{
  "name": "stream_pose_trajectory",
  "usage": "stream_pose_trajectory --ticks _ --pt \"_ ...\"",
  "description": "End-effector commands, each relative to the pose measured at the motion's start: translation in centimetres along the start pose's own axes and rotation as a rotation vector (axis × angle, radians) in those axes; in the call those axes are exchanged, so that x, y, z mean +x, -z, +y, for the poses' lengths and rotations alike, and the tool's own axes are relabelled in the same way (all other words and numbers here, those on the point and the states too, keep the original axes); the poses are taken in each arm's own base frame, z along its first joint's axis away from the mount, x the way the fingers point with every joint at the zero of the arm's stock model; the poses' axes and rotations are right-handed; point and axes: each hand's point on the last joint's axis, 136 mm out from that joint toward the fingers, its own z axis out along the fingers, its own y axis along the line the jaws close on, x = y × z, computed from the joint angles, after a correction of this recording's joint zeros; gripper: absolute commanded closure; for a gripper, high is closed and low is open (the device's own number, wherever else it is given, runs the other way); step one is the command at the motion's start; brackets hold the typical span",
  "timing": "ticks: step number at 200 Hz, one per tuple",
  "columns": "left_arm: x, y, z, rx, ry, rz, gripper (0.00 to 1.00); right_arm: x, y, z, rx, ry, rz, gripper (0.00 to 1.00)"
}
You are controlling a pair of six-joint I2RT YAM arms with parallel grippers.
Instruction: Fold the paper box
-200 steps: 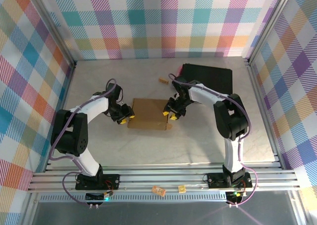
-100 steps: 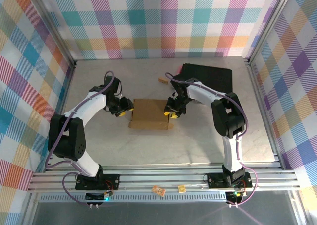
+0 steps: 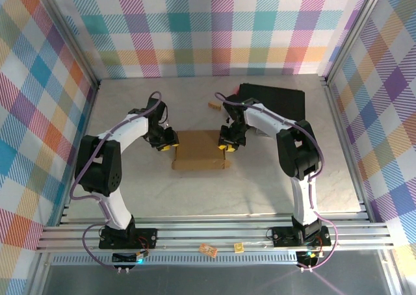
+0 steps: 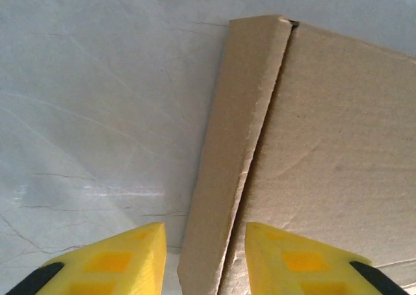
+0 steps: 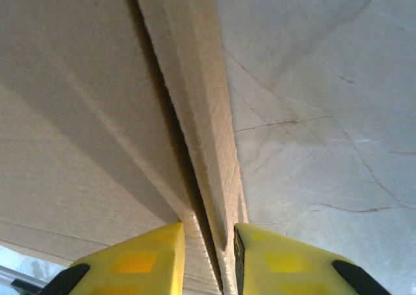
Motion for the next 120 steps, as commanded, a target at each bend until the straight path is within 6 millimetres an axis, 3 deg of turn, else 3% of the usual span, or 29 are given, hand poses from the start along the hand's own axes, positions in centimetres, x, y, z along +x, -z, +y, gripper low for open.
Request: stream_pose_trajectory --ticks 1,55,120 --pt "0.1 1.0 0.0 -0.021 -0.020 -0.023 0.63 -0.8 0.3 -0.7 0.052 0.036 -0.018 0.74" --pt "-0.3 2.7 -0.6 -0.010 -0.033 -0.057 0.60 -1.8 0.5 -0.8 0.062 0.064 -0.051 0.79" --pt "0.0 1.5 -0.6 0.001 -0.021 -0.020 0.60 -2.2 -0.6 -1.4 0.081 0.073 -0.043 0.83"
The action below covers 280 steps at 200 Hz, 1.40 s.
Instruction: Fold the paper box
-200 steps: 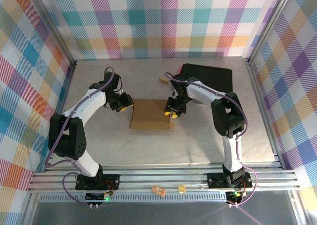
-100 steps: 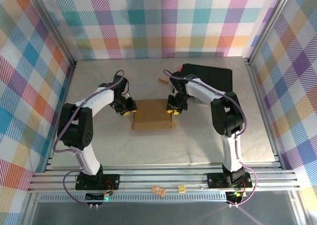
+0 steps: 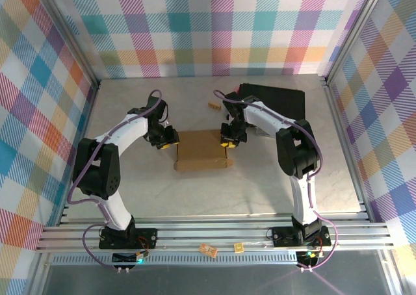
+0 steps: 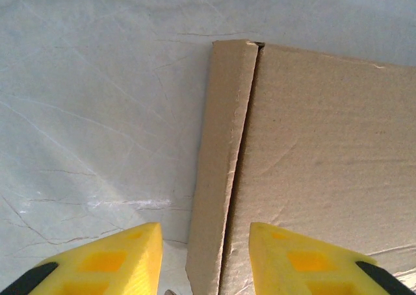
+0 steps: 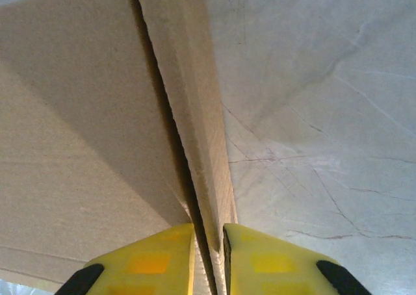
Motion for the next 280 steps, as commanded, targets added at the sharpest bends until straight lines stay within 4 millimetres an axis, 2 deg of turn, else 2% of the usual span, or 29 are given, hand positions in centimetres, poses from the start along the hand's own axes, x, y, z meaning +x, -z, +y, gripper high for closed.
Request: stream_pose_trajectory --ticks 1,43,81,132,183,238,280 --pt "0.4 0.2 -0.3 0.007 -0.003 0.025 0.60 -0.5 -0.9 -0.9 0.038 0.013 0.003 0.83" --pt "0.8 -0.9 -0.2 0.011 0.007 0.045 0.59 -0.5 -0.9 -1.6 0.068 0.028 -0.003 0.85" --pt "1.0 -1.6 -0.2 0.005 0.007 0.059 0.59 -0.7 0.4 -1.4 0.066 0.049 -0.038 0.84" --pt "1.1 -2.3 0.2 -0.016 0.005 0.068 0.63 -0.4 0.8 -1.6 0.067 0.052 -0.046 0.84" --pt "1.3 -2.6 0.2 -0.017 0.001 0.072 0.64 -0.3 2.1 -1.4 0.048 0.056 -0.074 0.81" --pt "1.2 -2.6 -0.1 -0.012 -0.003 0.074 0.64 -0.4 -0.2 -1.3 0.033 0.047 -0.018 0.81" --pt "0.9 -1.9 -0.6 0.000 -0.001 0.054 0.62 -0.5 -1.0 -1.2 0.031 0.042 0.004 0.84"
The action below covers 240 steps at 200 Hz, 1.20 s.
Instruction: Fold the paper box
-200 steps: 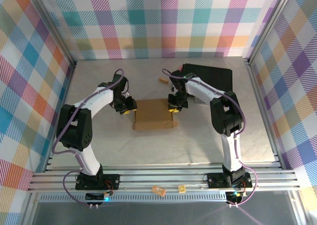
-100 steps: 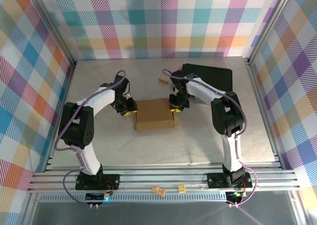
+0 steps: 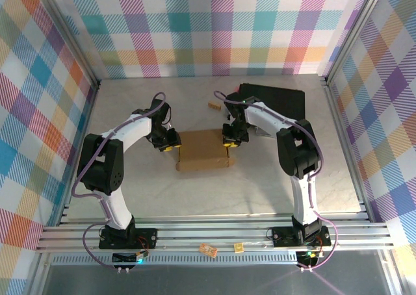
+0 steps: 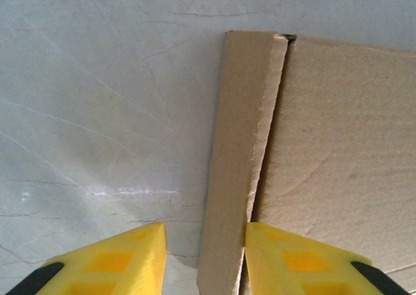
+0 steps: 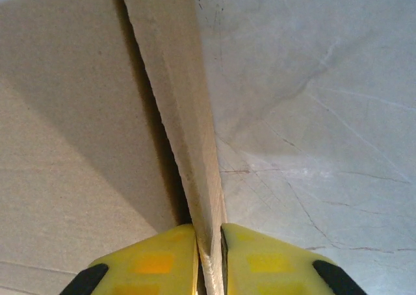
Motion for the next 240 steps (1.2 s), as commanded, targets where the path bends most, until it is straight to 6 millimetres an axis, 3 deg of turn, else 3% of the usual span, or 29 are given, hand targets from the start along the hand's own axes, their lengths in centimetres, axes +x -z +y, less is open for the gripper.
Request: stream_pose_trajectory --ticks 1,25,41,72,96,119,151,177,180,186,197,240 --pt "0.1 0.3 -0.5 0.008 0.002 -0.002 0.62 -0.1 -0.9 -0.3 0.007 0.008 0.028 0.84" --pt "-0.8 2.3 -1.3 0.025 0.004 -0.059 0.56 0.2 -1.1 -0.9 0.030 0.000 0.033 0.89" --pt "-1.4 4.1 -1.7 0.027 0.001 -0.105 0.51 0.2 -0.5 -0.7 0.029 -0.001 0.027 1.00" --pt "-2.3 7.7 -2.0 0.042 0.009 -0.198 0.41 0.5 2.1 0.6 -0.026 -0.019 0.045 1.00" --pt "-2.7 9.5 -1.3 0.098 0.129 -0.215 0.35 2.1 3.6 1.6 -0.146 -0.086 0.145 1.00" --pt "-2.6 9.4 -0.5 0.197 0.288 -0.150 0.34 3.6 4.2 1.8 -0.241 -0.150 0.239 1.00" --pt "-2.4 8.1 -1.0 0.298 0.338 -0.075 0.32 4.0 5.0 2.0 -0.315 -0.181 0.295 1.00" --pt "-3.2 8.0 -2.5 0.435 0.391 -0.066 0.29 4.0 5.3 2.3 -0.333 -0.178 0.336 1.00" --pt "-3.2 8.0 -2.8 0.452 0.398 -0.057 0.22 4.0 5.3 2.3 -0.333 -0.177 0.339 1.00" --pt "-3.1 7.9 -3.2 0.477 0.410 -0.036 0.20 3.9 5.3 2.3 -0.331 -0.176 0.343 1.00" --pt "-2.6 7.6 -3.3 0.476 0.423 0.000 0.16 3.8 5.3 2.4 -0.338 -0.178 0.351 1.00" --pt "-2.1 7.2 -3.6 0.493 0.410 0.054 0.16 3.8 5.0 2.5 -0.355 -0.175 0.379 1.00"
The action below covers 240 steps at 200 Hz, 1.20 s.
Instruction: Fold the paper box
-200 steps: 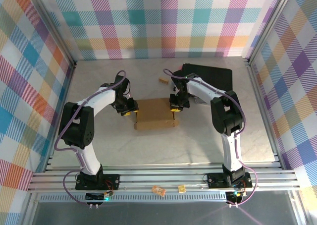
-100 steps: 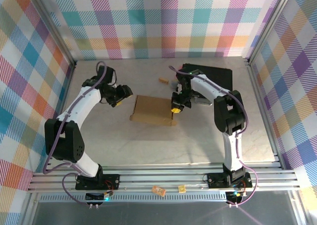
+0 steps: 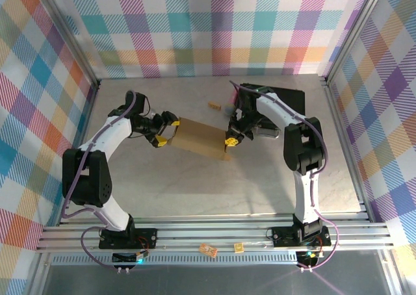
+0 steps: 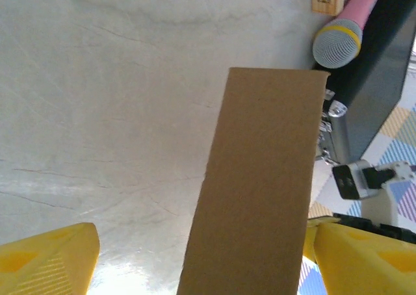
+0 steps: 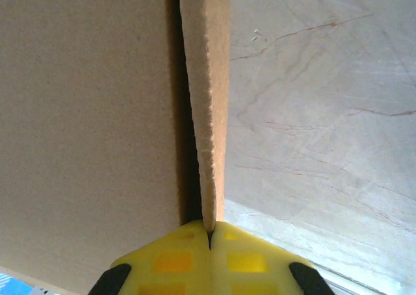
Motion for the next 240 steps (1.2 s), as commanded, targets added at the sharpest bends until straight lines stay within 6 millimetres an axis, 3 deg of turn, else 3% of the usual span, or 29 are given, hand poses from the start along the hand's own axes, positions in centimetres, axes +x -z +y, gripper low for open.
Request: stream_pose_trajectory --ticks 1,23,103,124,182,203,240 --pt "0.8 -0.5 -0.2 0.037 0.034 0.078 0.16 0.6 -0.3 0.3 -0.027 -0.007 0.061 1.00" --pt "1.0 -1.1 0.4 0.041 0.061 0.090 0.18 0.7 -0.4 0.4 -0.034 -0.005 0.076 1.00" --pt "0.6 -2.2 -0.5 0.136 0.152 0.080 0.37 0.6 -0.8 0.9 -0.065 -0.010 0.108 1.00" --pt "0.5 -2.6 -0.5 0.160 0.185 0.076 0.47 0.6 -0.8 0.9 -0.067 -0.006 0.113 1.00" --pt "0.6 -2.5 -1.2 0.188 0.202 0.065 0.49 0.5 -1.0 0.9 -0.067 -0.014 0.122 1.00" --pt "0.5 -2.3 -1.5 0.199 0.215 0.060 0.57 0.3 -1.1 0.8 -0.064 -0.018 0.121 1.00" --pt "0.6 -2.1 -1.7 0.208 0.226 0.064 0.58 -0.1 -0.7 1.0 -0.063 -0.023 0.106 0.98"
